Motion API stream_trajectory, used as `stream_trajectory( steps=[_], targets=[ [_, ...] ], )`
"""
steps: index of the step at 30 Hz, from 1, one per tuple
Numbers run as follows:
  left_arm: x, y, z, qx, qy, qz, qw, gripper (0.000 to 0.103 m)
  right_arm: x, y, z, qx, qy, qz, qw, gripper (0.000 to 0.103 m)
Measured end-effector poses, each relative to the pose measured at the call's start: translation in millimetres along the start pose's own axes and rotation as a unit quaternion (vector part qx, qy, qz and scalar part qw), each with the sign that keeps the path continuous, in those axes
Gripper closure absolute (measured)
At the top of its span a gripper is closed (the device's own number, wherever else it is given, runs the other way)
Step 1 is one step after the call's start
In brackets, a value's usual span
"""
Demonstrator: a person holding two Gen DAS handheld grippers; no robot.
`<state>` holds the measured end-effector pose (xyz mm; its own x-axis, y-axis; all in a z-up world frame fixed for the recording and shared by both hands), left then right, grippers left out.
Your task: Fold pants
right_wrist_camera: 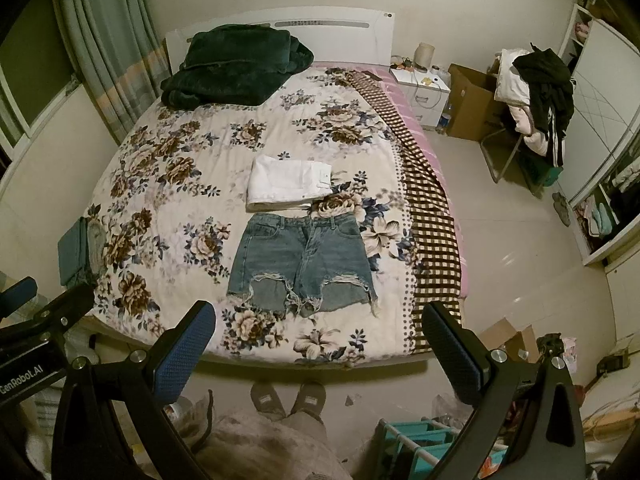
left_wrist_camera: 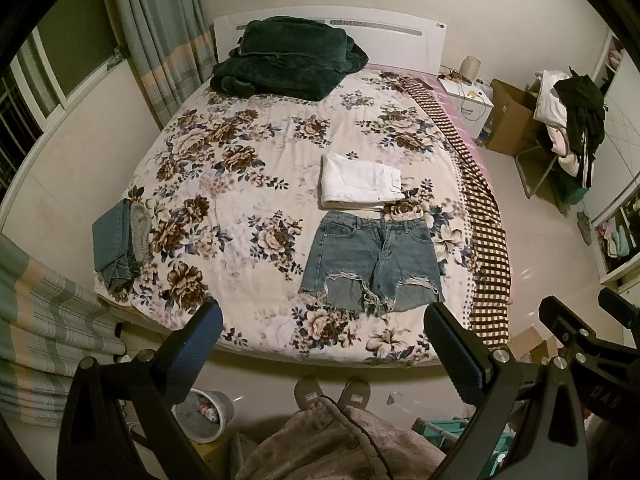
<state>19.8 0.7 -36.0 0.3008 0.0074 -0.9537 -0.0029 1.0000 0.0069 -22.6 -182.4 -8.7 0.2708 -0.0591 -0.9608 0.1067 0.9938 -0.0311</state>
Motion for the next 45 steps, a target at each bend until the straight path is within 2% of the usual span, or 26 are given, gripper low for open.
stream_trajectory(
  steps=[7, 10, 16, 18, 21, 24, 28, 29, 30, 32, 36, 38, 42, 45],
  targets=[
    [-3, -6, -6, 0.003, 0.007, -0.003, 1.0000, 0.000, 11, 17, -6, 0.003, 0.009, 0.000, 1.000, 0.000],
    [1, -3, -2, 0.002, 0.004, 0.001, 1.0000, 0.000, 38, 20, 3, 0.009, 0.022, 0.002, 1.000, 0.000],
    [54, 12, 22, -0.003, -0.017, 0.036, 0.9992, 0.000, 66, 12, 23, 0.036, 0.033, -0.004, 0.999, 0.000],
    [73, 13, 31, -0.008, -0.025, 0.051, 0.9984, 0.000, 85, 8, 32, 0.045, 0.032, 0.002, 0.998, 0.000],
    [109, 8, 45, -0.017, -0.013, 0.070, 0.9973, 0.000, 122, -4, 45, 0.058, 0.050, 0.000, 0.997, 0.000],
    [144, 4, 60, -0.023, 0.009, 0.083, 0.9962, 0.000, 168, -23, 61, 0.072, 0.082, 0.017, 0.994, 0.000],
    [189, -22, 73, -0.029, 0.028, 0.106, 0.9935, 0.000, 238, -60, 89, 0.089, 0.126, 0.044, 0.987, 0.002],
    [203, -33, 76, -0.031, 0.033, 0.114, 0.9925, 0.000, 251, -67, 95, 0.089, 0.128, 0.057, 0.986, 0.011],
    [218, -42, 79, -0.032, 0.040, 0.116, 0.9919, 0.000, 266, -75, 105, 0.086, 0.132, 0.069, 0.985, 0.026],
    [248, -64, 85, -0.041, 0.052, 0.116, 0.9910, 0.000, 308, -93, 125, 0.068, 0.158, 0.083, 0.982, 0.038],
    [321, -122, 93, -0.061, 0.079, 0.093, 0.9907, 0.000, 393, -127, 167, 0.034, 0.187, 0.108, 0.976, 0.039],
    [365, -152, 88, -0.068, 0.111, 0.078, 0.9883, 0.000, 456, -148, 191, 0.014, 0.206, 0.130, 0.970, 0.039],
    [454, -222, 64, -0.058, 0.170, 0.043, 0.9828, 0.000, 558, -180, 219, -0.010, 0.240, 0.132, 0.962, 0.037],
    [503, -273, 45, -0.042, 0.181, 0.039, 0.9817, 0.000, 634, -202, 233, -0.028, 0.261, 0.120, 0.958, 0.036]
  ],
)
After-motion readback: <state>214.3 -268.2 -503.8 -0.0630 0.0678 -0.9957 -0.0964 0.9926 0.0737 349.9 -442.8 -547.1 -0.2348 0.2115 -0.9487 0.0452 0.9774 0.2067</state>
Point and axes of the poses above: each gripper's, at about its wrist camera, not at the fingertips, and x roughly the way its jaws point, y to its left, z to its top, the point moved 4 cm from there along x, roughly the way its jaws point, and after that the axes turned 11 degrees about y, right-handed, at the moved point
